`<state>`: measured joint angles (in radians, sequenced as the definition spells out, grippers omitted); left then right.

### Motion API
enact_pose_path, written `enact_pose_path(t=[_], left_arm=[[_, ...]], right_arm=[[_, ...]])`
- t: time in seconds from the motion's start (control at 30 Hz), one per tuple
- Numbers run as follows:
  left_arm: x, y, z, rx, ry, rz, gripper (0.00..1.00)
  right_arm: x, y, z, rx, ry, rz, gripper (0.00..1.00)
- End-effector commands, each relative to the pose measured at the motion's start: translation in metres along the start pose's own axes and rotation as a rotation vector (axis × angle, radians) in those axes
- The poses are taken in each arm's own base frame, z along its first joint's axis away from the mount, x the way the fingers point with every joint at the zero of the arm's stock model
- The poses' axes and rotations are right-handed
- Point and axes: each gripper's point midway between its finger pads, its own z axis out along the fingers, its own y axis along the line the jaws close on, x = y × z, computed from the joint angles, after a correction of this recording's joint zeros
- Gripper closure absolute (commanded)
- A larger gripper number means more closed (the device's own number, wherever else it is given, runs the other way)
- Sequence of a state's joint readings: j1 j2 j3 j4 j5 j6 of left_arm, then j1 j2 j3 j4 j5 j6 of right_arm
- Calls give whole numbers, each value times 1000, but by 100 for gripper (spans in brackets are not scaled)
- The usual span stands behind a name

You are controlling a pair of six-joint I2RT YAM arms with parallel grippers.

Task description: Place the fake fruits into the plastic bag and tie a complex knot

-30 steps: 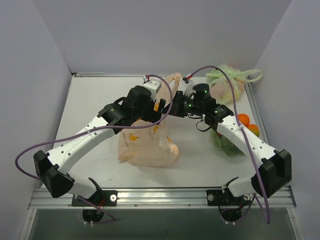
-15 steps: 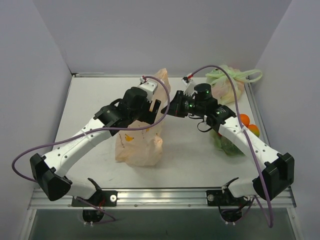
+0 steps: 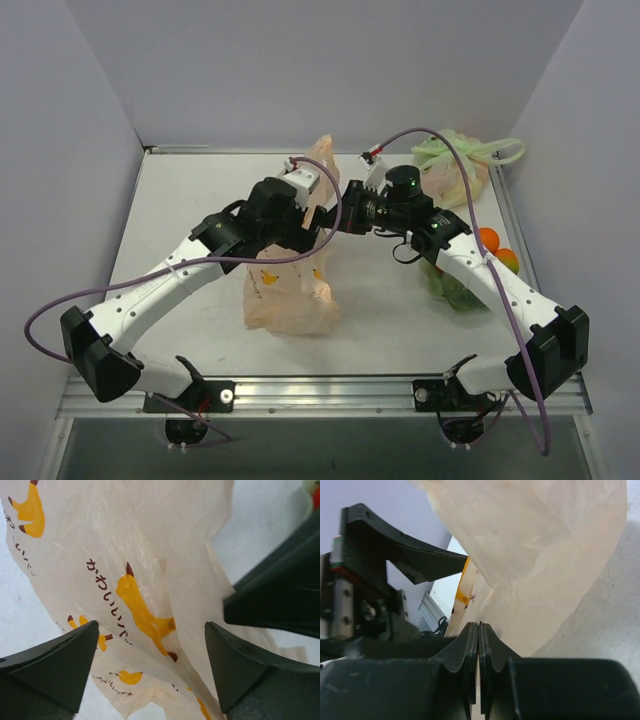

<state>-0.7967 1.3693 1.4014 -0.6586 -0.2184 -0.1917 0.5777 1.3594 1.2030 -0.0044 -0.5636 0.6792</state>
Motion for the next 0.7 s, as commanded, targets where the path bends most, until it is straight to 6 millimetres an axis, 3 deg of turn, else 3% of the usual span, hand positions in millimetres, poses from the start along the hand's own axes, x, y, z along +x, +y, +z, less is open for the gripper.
enact_pose_path(t=[0.0, 0.07, 0.1, 0.2, 0.23, 0.27, 0.37, 0.53, 0.67], left_arm=[[5, 24, 6, -127, 40, 34, 9], [8, 34, 5, -148, 56, 27, 21], [9, 37, 5, -155, 59, 22, 34], [-2, 41, -5, -145, 25, 0, 52], [-11, 39, -10, -120, 1, -5, 66], [-18, 42, -18, -108, -23, -14, 76], [-29, 25, -37, 50, -70, -11, 100], [-25, 20, -53, 137, -102, -28, 100], [-24, 33, -61, 104, -131, -65, 100]], right_arm=[[-20, 32, -12, -81, -58, -57, 100], [-18, 32, -13, -84, -52, -56, 100], [-18, 32, -14, -84, -54, -57, 100], [-12, 21, -16, -55, -44, -69, 100], [-12, 19, -19, -49, -51, -79, 100], [-7, 7, -20, -14, -35, -96, 100], [1, -21, -23, 72, -26, -167, 100], [22, -85, -23, 228, 15, -308, 100], [24, -112, -28, 286, 36, -346, 100]])
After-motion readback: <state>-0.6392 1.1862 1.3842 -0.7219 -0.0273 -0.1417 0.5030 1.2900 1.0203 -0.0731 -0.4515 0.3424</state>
